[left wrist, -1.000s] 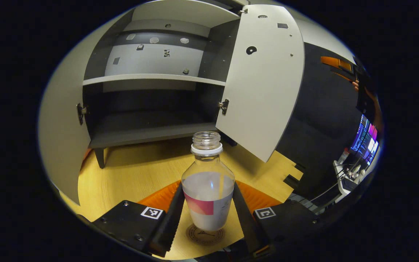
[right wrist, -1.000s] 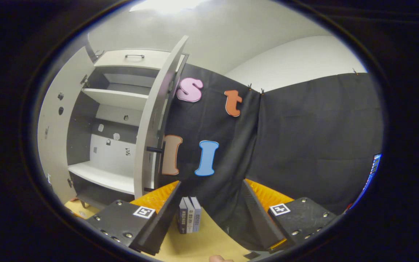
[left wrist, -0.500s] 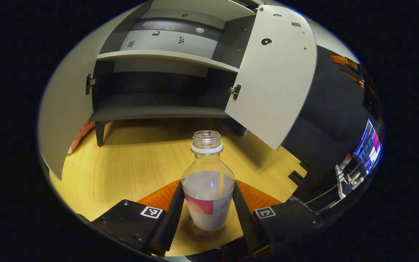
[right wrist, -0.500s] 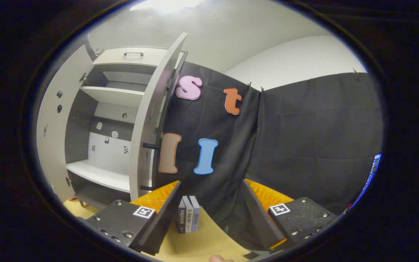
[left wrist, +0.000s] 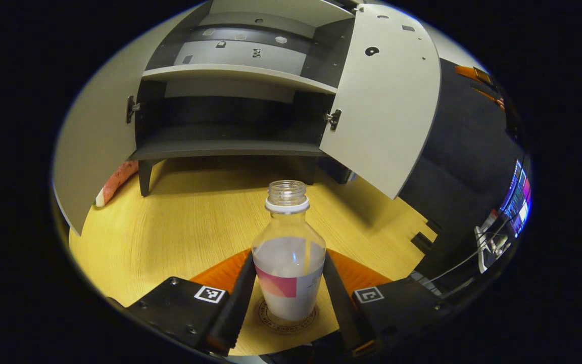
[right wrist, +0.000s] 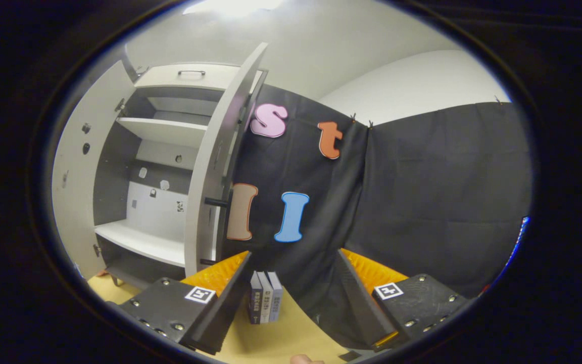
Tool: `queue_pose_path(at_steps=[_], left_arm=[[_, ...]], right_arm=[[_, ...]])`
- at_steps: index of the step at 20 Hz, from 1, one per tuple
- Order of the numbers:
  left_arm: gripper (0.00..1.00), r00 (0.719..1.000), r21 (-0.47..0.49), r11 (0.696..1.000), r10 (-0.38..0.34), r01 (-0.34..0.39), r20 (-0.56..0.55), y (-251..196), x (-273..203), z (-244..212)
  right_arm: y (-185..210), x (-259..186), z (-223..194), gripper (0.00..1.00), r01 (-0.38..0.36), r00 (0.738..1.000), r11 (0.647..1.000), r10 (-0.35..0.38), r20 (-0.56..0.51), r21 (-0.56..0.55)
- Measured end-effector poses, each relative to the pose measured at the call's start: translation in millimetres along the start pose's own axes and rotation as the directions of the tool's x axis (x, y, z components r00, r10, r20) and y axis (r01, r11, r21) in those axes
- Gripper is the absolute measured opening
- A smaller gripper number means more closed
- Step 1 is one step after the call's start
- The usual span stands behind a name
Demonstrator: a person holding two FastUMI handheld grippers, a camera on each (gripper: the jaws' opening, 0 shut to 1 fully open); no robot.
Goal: Grasp the bottle in the cabinet with the left hand and place it on the coaster, then close the right door with the right hand and the left door with the left hand.
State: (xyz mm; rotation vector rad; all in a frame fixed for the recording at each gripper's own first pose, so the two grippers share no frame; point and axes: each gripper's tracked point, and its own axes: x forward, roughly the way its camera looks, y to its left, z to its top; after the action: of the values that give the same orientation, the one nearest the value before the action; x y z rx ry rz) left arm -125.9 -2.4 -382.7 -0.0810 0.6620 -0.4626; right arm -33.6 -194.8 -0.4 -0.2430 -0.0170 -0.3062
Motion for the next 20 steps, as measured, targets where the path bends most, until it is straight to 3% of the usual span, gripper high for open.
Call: queue_pose_path(at_steps=[6,20], left_arm=[[0.79,1.000,-0.012,1.000,0.004,-0.004,-0.011,0.8,-5.1,-2.0],[0.80,0.995,0.065,0.998,-0.019,0.025,-0.098,-9.2,-22.1,-19.2]], right_arm=[[1.6,2.7,-3.1,0.99,-0.006,1.000,1.000,0.006,-0.005,0.011],[0.7,2.4,-17.0,0.99,-0.008,1.000,0.999,0.008,-0.024,0.039]])
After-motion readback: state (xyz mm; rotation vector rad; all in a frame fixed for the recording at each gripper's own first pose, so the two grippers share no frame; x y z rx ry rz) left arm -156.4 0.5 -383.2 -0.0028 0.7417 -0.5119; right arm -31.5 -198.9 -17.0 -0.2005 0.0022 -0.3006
